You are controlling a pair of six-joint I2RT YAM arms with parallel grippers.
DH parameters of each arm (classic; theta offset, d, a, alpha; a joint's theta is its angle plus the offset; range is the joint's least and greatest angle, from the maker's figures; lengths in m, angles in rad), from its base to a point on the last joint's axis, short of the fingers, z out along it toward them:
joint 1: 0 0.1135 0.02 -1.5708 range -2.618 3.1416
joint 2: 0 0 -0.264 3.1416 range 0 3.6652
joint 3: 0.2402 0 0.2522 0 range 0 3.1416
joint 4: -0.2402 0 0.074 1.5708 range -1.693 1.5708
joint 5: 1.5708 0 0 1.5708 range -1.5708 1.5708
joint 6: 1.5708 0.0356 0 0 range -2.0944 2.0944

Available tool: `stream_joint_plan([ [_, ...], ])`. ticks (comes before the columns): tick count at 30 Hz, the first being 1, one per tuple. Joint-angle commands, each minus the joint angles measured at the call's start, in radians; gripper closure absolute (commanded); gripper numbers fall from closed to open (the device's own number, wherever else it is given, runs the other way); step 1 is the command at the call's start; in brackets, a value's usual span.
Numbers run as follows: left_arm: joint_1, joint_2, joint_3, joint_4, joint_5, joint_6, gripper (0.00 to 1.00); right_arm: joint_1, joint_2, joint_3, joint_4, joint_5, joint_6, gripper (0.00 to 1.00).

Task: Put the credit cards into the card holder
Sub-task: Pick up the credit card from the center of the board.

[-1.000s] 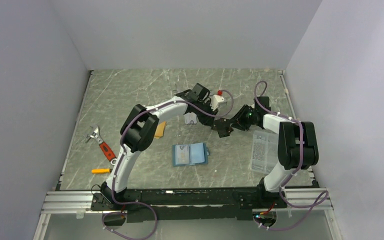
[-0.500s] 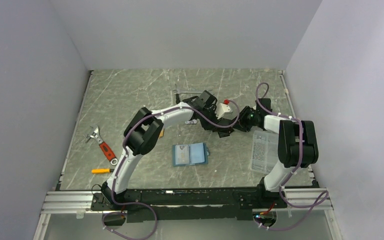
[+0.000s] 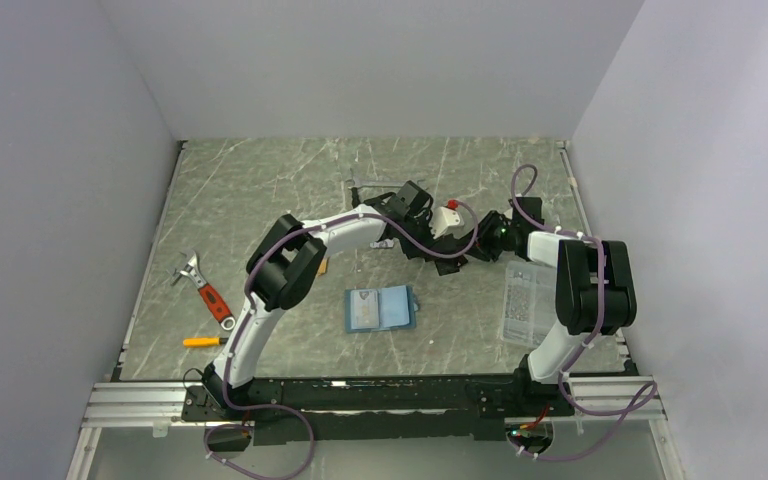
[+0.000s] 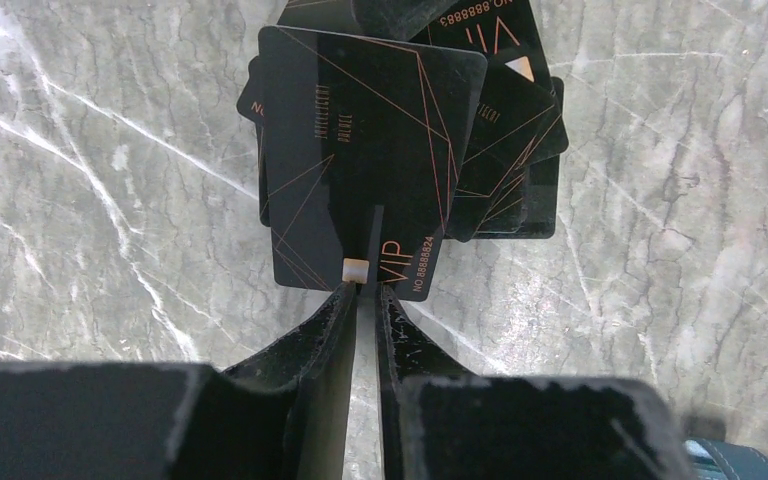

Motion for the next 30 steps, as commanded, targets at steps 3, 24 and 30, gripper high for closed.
stream_joint_plan([
  [3,-0.001,-0.017,-0.028,-0.026,-0.013,0.029,0.84,-0.002,-0.029,-0.006,0.063,-0.031,0.024,0.68],
  [24,-0.002,-0.047,-0.075,-0.036,-0.008,0.069,0.91,-0.030,-0.020,-0.166,0.300,-0.042,0.360,0.65],
  [30,-0.002,-0.057,-0.083,-0.032,-0.005,0.070,0.91,-0.031,-0.035,-0.186,0.343,-0.031,0.394,0.60],
])
